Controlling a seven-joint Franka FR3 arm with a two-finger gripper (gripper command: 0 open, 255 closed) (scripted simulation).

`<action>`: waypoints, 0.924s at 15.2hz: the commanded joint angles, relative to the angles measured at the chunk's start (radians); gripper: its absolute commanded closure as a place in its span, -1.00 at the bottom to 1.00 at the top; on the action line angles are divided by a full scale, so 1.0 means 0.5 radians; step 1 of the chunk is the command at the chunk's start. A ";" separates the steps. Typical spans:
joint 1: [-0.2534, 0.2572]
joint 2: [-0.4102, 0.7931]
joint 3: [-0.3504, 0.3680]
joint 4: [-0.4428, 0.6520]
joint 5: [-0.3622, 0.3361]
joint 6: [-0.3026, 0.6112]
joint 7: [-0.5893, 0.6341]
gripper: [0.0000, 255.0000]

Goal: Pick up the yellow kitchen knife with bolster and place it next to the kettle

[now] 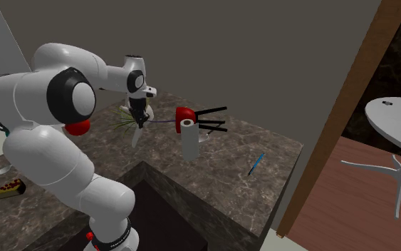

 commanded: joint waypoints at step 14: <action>0.004 0.208 0.029 -0.226 -0.014 0.433 -0.001 1.00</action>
